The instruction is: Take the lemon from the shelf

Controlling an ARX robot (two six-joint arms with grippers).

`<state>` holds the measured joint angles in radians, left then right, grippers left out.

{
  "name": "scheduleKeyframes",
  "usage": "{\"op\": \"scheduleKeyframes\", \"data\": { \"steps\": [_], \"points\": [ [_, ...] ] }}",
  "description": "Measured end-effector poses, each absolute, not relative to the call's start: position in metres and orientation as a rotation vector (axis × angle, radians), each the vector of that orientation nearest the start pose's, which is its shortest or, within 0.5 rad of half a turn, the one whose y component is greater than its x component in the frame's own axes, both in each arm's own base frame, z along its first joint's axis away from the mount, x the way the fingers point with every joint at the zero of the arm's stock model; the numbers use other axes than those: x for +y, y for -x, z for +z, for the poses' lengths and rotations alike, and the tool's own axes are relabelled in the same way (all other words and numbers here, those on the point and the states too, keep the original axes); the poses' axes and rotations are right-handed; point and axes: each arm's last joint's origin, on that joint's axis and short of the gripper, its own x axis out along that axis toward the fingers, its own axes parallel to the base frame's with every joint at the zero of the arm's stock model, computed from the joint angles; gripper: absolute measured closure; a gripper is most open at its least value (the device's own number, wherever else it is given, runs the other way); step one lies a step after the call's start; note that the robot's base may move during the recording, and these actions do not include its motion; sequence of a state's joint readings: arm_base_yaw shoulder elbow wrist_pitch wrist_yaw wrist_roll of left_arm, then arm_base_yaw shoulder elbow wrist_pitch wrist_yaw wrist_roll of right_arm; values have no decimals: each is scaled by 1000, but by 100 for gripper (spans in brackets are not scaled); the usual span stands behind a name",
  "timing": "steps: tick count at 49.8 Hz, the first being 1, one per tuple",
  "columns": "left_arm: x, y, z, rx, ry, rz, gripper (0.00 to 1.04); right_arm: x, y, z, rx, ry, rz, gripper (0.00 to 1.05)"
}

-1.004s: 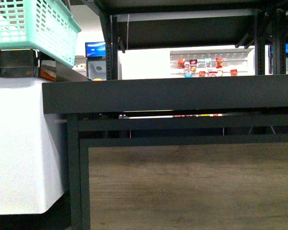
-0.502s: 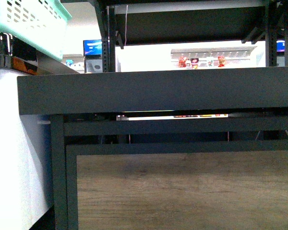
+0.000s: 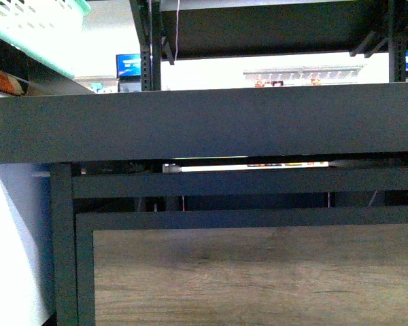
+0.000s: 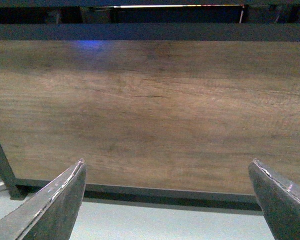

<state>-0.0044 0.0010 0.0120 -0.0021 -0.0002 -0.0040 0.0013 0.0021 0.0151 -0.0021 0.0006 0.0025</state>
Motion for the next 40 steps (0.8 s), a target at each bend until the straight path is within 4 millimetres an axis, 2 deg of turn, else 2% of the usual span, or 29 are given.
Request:
{"op": "scheduleKeyframes", "data": {
  "steps": [40],
  "points": [
    [0, -97, 167, -8, 4, -4, 8, 0, -97, 168, -10, -2, 2, 8]
  ]
}}
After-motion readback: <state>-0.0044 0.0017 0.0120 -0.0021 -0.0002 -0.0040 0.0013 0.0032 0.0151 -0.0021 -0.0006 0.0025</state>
